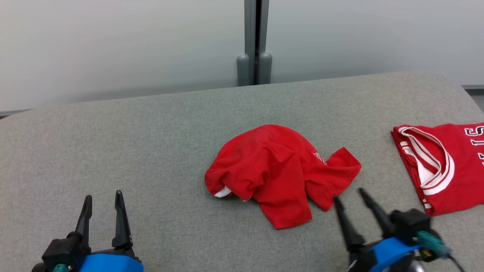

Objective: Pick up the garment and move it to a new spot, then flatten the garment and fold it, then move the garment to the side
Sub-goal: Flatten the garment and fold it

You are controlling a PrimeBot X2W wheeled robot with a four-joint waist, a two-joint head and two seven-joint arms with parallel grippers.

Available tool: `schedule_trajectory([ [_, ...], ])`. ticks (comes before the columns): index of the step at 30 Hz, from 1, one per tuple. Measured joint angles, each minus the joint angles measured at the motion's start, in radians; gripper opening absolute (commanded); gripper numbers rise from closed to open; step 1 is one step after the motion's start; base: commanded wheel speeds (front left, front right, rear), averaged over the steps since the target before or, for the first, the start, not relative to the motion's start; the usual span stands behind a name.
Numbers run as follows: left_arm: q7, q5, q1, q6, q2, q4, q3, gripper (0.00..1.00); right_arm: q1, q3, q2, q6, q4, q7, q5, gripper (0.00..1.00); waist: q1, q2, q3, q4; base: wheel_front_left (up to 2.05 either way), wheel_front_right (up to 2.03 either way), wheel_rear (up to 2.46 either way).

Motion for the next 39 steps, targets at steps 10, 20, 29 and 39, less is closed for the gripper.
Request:
schedule_trajectory([
  [10, 0.008, 0.004, -0.047, -0.002, 0.007, -0.028, -0.021, 1.0, -0.152, 0.145, 0.026, 0.0, 0.269, 0.146, 0.023, 1.0, 0.0001, 0.0, 0.062, 0.042, 0.0, 0.0, 0.0],
  [20, 0.013, 0.0, -0.061, -0.001, 0.001, -0.028, -0.033, 1.0, -0.236, 0.165, 0.018, 0.0, 0.334, 0.147, 0.021, 0.0, 0.0001, 0.0, 0.066, 0.103, 0.0, 0.0, 0.0],
  [29, 0.012, -0.008, -0.057, 0.006, -0.005, -0.027, -0.035, 1.0, -0.472, 0.358, -0.15, 0.0, 0.006, 0.254, 0.049, 0.0, 0.0001, 0.0, 0.048, 0.098, 0.0, 0.0, 0.0],
  [39, 0.012, -0.007, -0.058, 0.01, -0.004, -0.036, -0.05, 1.0, -0.83, 0.532, -0.277, 0.0, -0.098, 0.301, 0.156, 0.0, 0.0001, 0.0, 0.044, 0.096, 0.0, 0.0, 0.0],
])
